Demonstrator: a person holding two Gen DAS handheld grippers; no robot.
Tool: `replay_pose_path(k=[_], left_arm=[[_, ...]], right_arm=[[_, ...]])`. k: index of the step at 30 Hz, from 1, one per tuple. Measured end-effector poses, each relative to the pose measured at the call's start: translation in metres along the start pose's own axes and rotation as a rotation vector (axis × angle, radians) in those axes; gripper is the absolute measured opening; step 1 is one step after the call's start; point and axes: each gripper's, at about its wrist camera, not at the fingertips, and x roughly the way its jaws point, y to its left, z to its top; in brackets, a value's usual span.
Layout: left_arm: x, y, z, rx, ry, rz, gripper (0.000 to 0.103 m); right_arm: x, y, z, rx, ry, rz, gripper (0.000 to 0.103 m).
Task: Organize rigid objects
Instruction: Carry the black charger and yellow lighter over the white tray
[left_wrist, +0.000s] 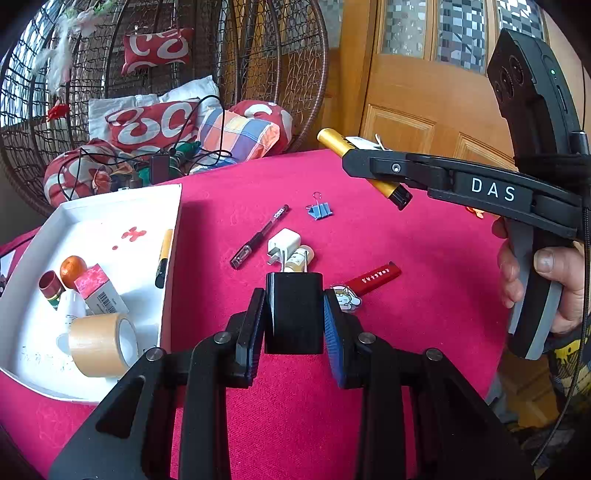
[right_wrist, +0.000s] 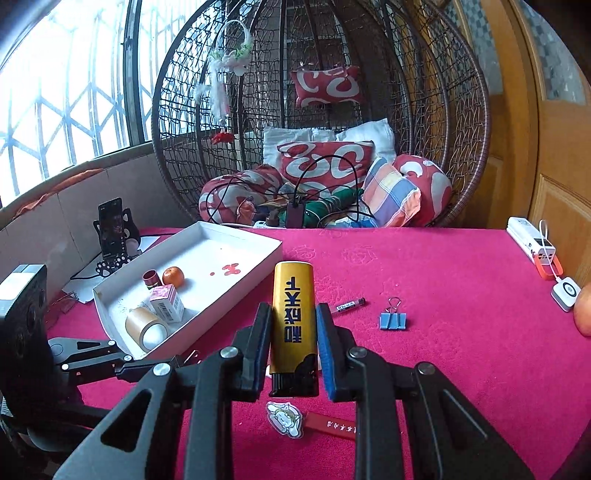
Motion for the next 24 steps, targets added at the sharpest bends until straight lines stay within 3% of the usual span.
replay_pose_path(k=[11, 24], left_arm=[[-0.025, 0.018, -0.004, -0.046, -0.056, 0.022, 0.029], [-0.032, 0.035, -0.013, -0.098, -0.066, 0.044, 0.029]], right_arm=[[-0.006, 0.024, 0.002, -0.022, -0.006, 0.034, 0.023], [0.000, 0.037, -0.001, -0.024, 0.017, 0.063, 0.023]])
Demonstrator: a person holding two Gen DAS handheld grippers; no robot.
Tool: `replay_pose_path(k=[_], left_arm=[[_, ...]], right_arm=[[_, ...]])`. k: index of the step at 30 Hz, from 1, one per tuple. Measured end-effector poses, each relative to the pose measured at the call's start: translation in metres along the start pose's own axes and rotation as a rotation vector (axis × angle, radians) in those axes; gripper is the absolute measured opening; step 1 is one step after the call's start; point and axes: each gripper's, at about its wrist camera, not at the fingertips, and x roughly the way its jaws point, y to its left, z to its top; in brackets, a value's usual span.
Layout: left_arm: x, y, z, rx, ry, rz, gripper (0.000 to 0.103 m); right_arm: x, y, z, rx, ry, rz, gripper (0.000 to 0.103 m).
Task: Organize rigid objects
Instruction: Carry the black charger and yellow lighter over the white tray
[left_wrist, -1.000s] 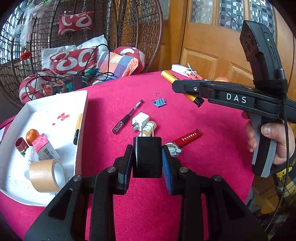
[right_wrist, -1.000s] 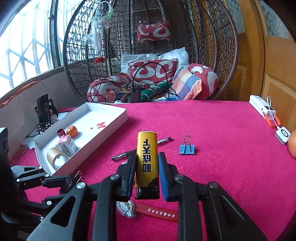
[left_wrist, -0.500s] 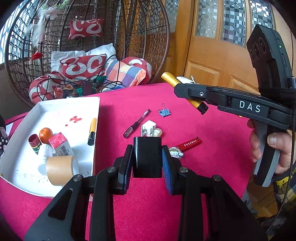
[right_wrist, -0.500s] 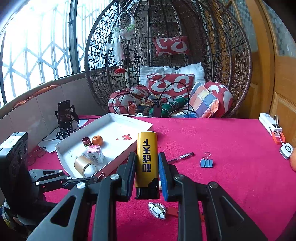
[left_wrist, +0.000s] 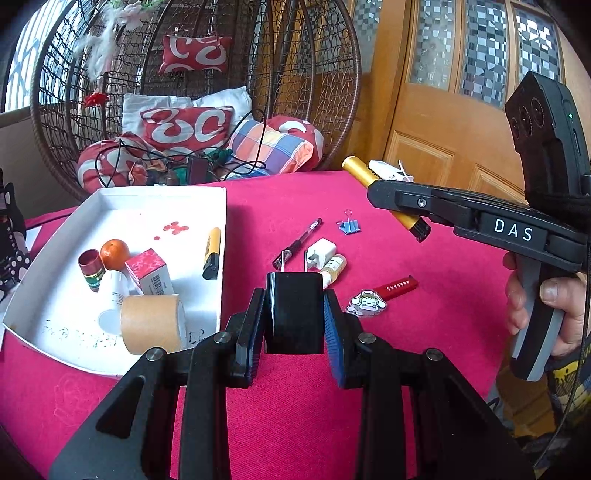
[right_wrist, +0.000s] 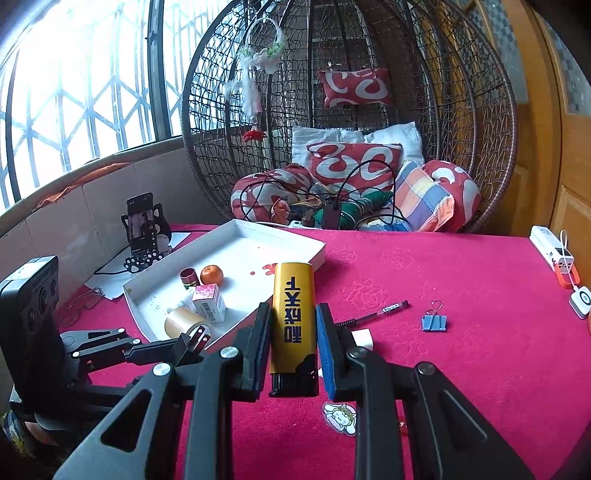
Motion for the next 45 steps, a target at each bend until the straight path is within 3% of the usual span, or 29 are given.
replay_pose_path(k=[6, 10, 18, 25, 36, 45], left_arm=[[-0.004, 0.004, 0.003, 0.001, -0.013, 0.014, 0.029], [-0.016, 0.021, 0.016, -0.004, -0.058, 0.076, 0.029], [-0.031, 0.098, 0.043, -0.098, -0.102, 0.313, 0.029], [-0.014, 0.132, 0.046, -0.049, -0.054, 0.477, 0.029], [0.021, 0.152, 0.042, -0.027, 0.010, 0.524, 0.029], [0.042, 0.162, 0.042, -0.045, 0.039, 0.514, 0.029]], right_arm=[[0.001, 0.000, -0.001, 0.002, 0.004, 0.012, 0.023], [0.005, 0.000, 0.002, 0.004, 0.007, 0.021, 0.023], [0.030, 0.009, 0.027, 0.019, -0.010, 0.088, 0.023], [0.080, 0.025, 0.042, 0.045, 0.049, 0.146, 0.023], [0.147, 0.046, 0.039, 0.066, 0.142, 0.166, 0.023], [0.171, 0.062, 0.031, 0.081, 0.186, 0.196, 0.023]])
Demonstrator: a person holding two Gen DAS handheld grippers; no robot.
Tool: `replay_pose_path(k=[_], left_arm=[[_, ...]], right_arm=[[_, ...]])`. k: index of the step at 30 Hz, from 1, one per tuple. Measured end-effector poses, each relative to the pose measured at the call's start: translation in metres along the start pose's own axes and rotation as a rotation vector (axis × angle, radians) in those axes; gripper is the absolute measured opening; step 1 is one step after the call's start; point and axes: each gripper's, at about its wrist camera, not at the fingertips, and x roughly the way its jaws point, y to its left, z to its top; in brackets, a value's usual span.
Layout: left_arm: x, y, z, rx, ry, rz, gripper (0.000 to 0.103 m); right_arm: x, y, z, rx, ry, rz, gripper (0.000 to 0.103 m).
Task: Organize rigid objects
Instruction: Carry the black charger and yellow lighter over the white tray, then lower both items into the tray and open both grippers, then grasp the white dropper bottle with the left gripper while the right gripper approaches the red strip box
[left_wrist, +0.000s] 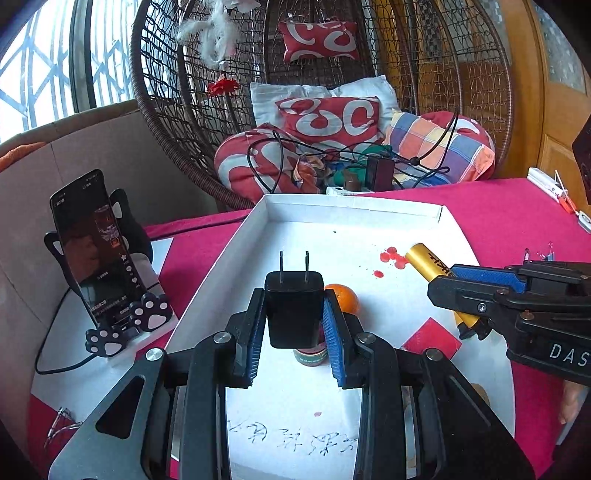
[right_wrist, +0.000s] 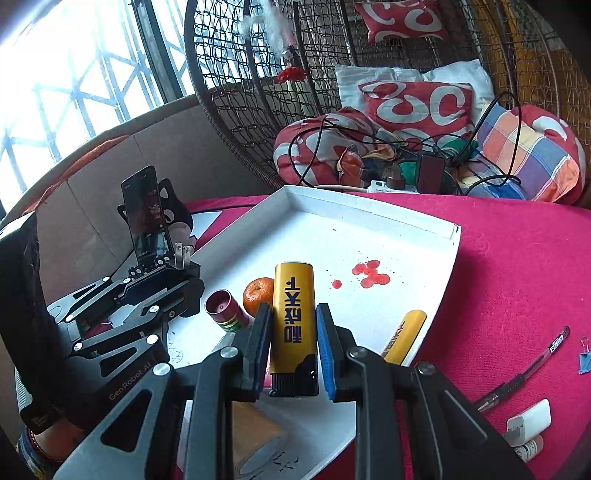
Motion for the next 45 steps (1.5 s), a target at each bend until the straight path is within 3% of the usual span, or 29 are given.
replay_pose_path(k=[11, 12, 13, 16, 17, 18, 19, 20, 28, 33, 38, 41, 45], left_arm=[[0.004, 0.002, 0.005, -0.050, -0.004, -0.026, 0.034], [0.002, 0.001, 0.005, -0.049, -0.008, -0.020, 0.046], [0.000, 0.000, 0.004, -0.045, -0.012, -0.006, 0.072], [-0.011, 0.004, 0.002, -0.064, -0.051, 0.037, 0.096], [-0.014, 0.007, 0.001, -0.084, -0.055, 0.048, 0.102], [-0.018, 0.010, 0.000, -0.107, -0.062, 0.054, 0.103], [-0.022, 0.013, -0.001, -0.129, -0.070, 0.051, 0.103], [-0.027, 0.014, -0.003, -0.154, -0.081, 0.047, 0.103], [-0.069, 0.011, -0.012, -0.254, -0.169, -0.029, 0.103], [-0.074, -0.016, -0.011, -0.199, -0.151, -0.075, 0.103], [-0.077, -0.063, -0.017, -0.107, -0.130, -0.182, 0.103], [-0.077, -0.087, -0.019, -0.051, -0.113, -0.228, 0.103], [-0.074, -0.110, -0.021, -0.008, -0.076, -0.281, 0.103]], right_arm=[[-0.006, 0.011, 0.000, -0.007, -0.038, 0.022, 0.024], [-0.008, 0.012, 0.000, -0.010, -0.043, 0.022, 0.024], [-0.009, 0.013, -0.001, -0.010, -0.048, 0.022, 0.027], [-0.017, 0.012, -0.007, -0.008, -0.076, -0.047, 0.055], [-0.020, 0.008, -0.009, 0.000, -0.087, -0.060, 0.070], [-0.022, 0.002, -0.010, 0.021, -0.092, -0.067, 0.079], [-0.025, -0.005, -0.012, 0.051, -0.097, -0.065, 0.095], [-0.028, -0.011, -0.014, 0.084, -0.105, -0.047, 0.103], [-0.076, -0.020, -0.021, 0.089, -0.239, -0.096, 0.103], [-0.121, -0.046, -0.023, 0.121, -0.368, -0.166, 0.103], [-0.159, -0.091, -0.038, 0.182, -0.451, -0.251, 0.103], [-0.178, -0.133, -0.056, 0.283, -0.478, -0.283, 0.103], [-0.199, -0.198, -0.091, 0.507, -0.519, -0.270, 0.103]])
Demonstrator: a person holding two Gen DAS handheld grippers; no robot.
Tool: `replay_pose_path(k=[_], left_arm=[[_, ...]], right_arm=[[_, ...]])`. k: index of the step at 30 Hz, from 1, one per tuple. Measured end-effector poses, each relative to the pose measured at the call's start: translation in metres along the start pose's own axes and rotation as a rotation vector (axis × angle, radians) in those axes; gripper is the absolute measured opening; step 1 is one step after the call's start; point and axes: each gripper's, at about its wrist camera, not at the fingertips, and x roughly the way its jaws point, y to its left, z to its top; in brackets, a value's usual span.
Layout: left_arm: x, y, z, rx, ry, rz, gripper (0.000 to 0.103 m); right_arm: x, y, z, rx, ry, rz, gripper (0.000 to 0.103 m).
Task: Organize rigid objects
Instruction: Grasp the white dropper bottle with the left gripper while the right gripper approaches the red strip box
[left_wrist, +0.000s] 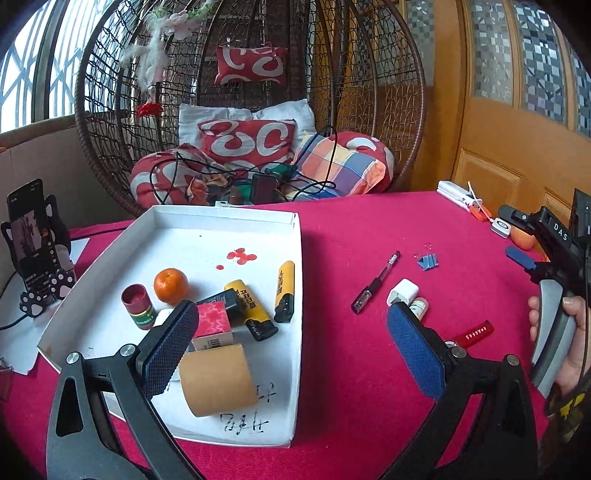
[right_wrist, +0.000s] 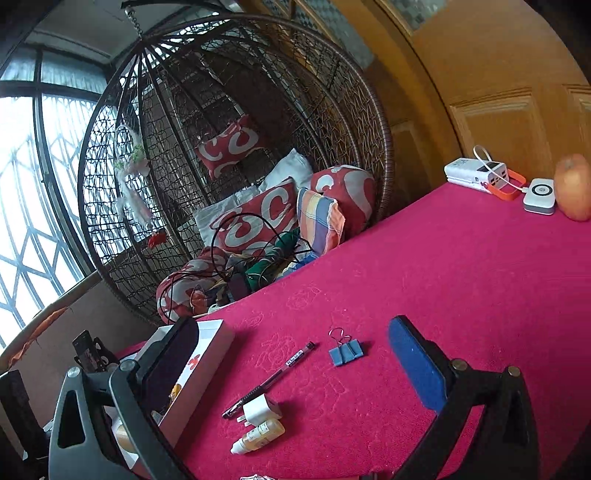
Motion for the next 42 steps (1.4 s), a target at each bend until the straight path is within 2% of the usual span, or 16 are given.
replay_pose_path(k=[5, 8, 13, 14, 16, 18, 23, 27, 30, 32, 34, 37, 40, 42], left_arm=[[0.019, -0.034, -0.003, 0.057, 0.087, -0.099, 0.103], [0.039, -0.060, -0.006, 0.107, 0.147, -0.163, 0.103], [0.082, -0.090, -0.006, 0.150, 0.241, -0.157, 0.101], [0.089, -0.095, -0.006, 0.162, 0.257, -0.161, 0.091], [0.103, -0.104, -0.007, 0.191, 0.291, -0.147, 0.060], [0.115, -0.109, -0.009, 0.214, 0.325, -0.149, 0.051], [0.119, -0.118, -0.011, 0.261, 0.323, -0.169, 0.043], [0.119, -0.131, -0.012, 0.312, 0.305, -0.200, 0.020], [0.113, -0.127, -0.013, 0.295, 0.295, -0.211, 0.020], [0.101, -0.118, -0.012, 0.269, 0.281, -0.221, 0.019], [0.087, -0.108, -0.011, 0.245, 0.260, -0.225, 0.019], [0.067, -0.092, -0.011, 0.185, 0.241, -0.266, 0.020], [0.053, -0.085, -0.014, 0.156, 0.229, -0.299, 0.019], [0.045, -0.084, -0.018, 0.145, 0.223, -0.310, 0.019]], right_arm=[[0.000, -0.055, -0.005, 0.138, -0.020, -0.059, 0.103], [0.001, -0.068, -0.008, 0.207, -0.002, -0.008, 0.103], [0.002, -0.069, -0.009, 0.218, 0.008, 0.016, 0.103], [0.000, -0.072, -0.010, 0.231, 0.009, 0.018, 0.103], [-0.002, -0.073, -0.010, 0.237, -0.001, 0.031, 0.103], [-0.002, -0.074, -0.011, 0.239, -0.001, 0.032, 0.103], [-0.001, -0.076, -0.011, 0.240, 0.000, 0.034, 0.103], [0.002, -0.075, -0.011, 0.236, 0.006, 0.032, 0.103], [-0.001, -0.076, -0.011, 0.239, 0.002, 0.038, 0.103], [0.002, -0.074, -0.008, 0.216, 0.057, 0.065, 0.103], [0.010, -0.063, -0.002, 0.117, 0.168, 0.128, 0.103], [0.013, -0.026, -0.004, -0.220, 0.348, 0.210, 0.103], [0.004, 0.007, -0.026, -0.572, 0.437, 0.164, 0.103], [0.003, 0.020, -0.042, -0.716, 0.490, 0.164, 0.103]])
